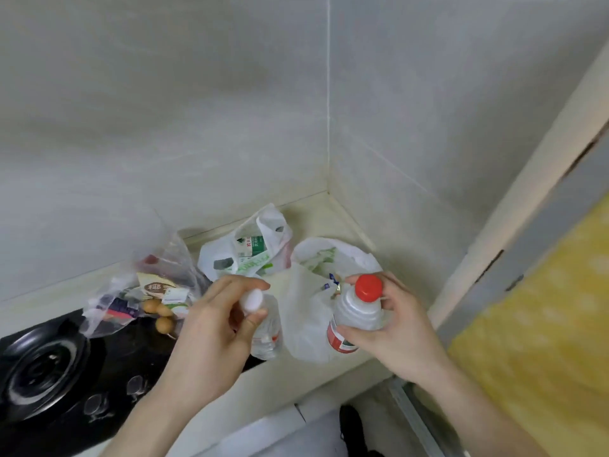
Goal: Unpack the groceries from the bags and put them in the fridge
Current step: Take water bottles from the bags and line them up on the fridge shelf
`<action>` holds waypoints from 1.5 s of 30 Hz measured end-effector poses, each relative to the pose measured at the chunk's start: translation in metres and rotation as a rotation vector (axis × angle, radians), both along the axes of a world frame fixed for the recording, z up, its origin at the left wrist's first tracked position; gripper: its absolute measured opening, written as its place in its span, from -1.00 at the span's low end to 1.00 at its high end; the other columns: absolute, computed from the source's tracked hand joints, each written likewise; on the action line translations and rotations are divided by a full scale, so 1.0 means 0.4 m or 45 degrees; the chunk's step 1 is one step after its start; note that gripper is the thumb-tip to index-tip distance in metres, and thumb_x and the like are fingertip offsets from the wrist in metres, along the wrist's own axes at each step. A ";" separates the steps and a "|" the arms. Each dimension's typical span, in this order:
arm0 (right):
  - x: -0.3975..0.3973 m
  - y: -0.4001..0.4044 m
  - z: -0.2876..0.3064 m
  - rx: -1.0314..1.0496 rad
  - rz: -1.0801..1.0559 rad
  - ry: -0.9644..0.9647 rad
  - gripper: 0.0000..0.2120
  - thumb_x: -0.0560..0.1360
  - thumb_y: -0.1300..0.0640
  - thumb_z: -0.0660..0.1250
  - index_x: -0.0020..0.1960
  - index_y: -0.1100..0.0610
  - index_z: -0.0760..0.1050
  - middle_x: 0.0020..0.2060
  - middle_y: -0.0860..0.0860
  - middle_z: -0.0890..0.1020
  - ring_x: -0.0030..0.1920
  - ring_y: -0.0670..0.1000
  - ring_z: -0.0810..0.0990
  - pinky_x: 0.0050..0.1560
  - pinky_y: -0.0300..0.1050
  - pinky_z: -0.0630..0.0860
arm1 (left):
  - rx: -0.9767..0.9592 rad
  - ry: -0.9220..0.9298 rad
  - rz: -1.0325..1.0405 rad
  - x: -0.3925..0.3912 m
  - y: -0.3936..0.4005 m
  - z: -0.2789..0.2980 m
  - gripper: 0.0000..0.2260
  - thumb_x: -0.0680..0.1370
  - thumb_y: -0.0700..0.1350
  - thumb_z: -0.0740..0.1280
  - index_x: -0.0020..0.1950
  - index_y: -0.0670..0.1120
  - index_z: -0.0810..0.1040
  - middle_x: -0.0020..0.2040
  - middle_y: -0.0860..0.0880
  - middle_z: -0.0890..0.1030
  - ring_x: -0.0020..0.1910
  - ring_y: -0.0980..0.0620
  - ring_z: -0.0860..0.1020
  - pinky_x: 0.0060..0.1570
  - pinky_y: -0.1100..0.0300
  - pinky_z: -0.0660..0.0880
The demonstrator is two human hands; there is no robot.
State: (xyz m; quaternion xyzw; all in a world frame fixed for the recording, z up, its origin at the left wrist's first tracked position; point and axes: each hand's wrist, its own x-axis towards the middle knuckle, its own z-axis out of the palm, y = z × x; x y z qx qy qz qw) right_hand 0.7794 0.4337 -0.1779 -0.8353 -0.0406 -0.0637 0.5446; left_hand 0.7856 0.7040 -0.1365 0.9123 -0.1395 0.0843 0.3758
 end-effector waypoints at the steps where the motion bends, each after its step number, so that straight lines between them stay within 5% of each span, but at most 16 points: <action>1: -0.041 -0.014 0.003 -0.002 -0.062 0.006 -0.46 0.26 0.16 0.68 0.15 -0.16 0.61 0.12 -0.21 0.63 0.15 -0.14 0.63 0.13 -0.21 0.56 | -0.009 0.008 -0.056 -0.003 -0.013 -0.002 -0.72 0.56 -0.23 0.45 0.17 0.11 0.60 0.06 0.18 0.56 -0.17 0.06 0.54 -0.18 0.38 0.43; 6: -0.247 -0.084 0.028 0.069 -0.369 0.093 -0.47 0.31 0.20 0.67 0.14 -0.18 0.57 0.01 -0.27 0.67 0.02 -0.24 0.64 -0.04 -0.46 0.50 | -0.084 0.037 -0.329 -0.041 -0.122 -0.007 -0.68 0.55 -0.22 0.46 0.15 0.17 0.59 0.06 0.19 0.57 -0.17 0.03 0.55 -0.18 0.31 0.46; 13: -0.485 -0.209 0.059 -0.066 -0.746 0.028 -0.45 0.27 0.15 0.67 0.13 -0.24 0.56 0.05 -0.33 0.63 0.09 -0.26 0.60 0.03 -0.49 0.45 | -0.149 0.078 -0.724 -0.122 -0.352 0.012 -0.67 0.53 -0.23 0.48 0.12 0.19 0.59 0.00 0.16 0.56 -0.22 -0.01 0.52 -0.23 0.33 0.44; 18: -0.650 -0.320 0.078 -0.154 -0.971 0.034 -0.43 0.23 -0.03 0.67 0.17 -0.27 0.54 0.11 -0.31 0.63 0.11 -0.22 0.61 0.07 -0.29 0.53 | -0.163 0.060 -0.969 -0.199 -0.539 0.042 -0.67 0.52 -0.23 0.49 0.10 0.20 0.61 -0.03 0.13 0.57 -0.25 0.01 0.52 -0.25 0.37 0.41; 27: -0.901 -0.452 0.097 -0.117 -1.380 -0.038 -0.44 0.23 0.18 0.69 0.14 -0.15 0.61 0.06 -0.18 0.69 0.13 -0.09 0.64 0.12 -0.14 0.54 | -0.181 0.124 -1.395 -0.357 -0.833 0.074 -0.68 0.53 -0.21 0.48 0.07 0.22 0.62 0.03 0.14 0.58 -0.20 -0.02 0.53 -0.21 0.36 0.43; 37: -1.136 -0.363 0.141 -0.146 -2.152 -0.040 -0.47 0.24 0.21 0.68 0.13 -0.11 0.62 0.08 -0.17 0.68 0.13 -0.06 0.63 0.10 -0.18 0.52 | -0.120 0.260 -2.218 -0.519 -1.128 0.105 -0.69 0.49 -0.26 0.50 0.03 0.17 0.67 0.07 0.10 0.59 -0.27 0.00 0.50 -0.27 0.41 0.38; 45: -1.233 -0.175 0.174 -0.245 -2.748 -0.076 -0.47 0.23 0.30 0.67 0.11 -0.06 0.63 -0.01 -0.13 0.70 0.07 -0.10 0.66 0.06 -0.38 0.48 | -0.201 0.392 -2.734 -0.709 -1.225 0.146 -0.66 0.50 -0.28 0.49 0.07 0.17 0.66 -0.05 0.03 0.57 -0.26 -0.04 0.50 -0.18 0.14 0.47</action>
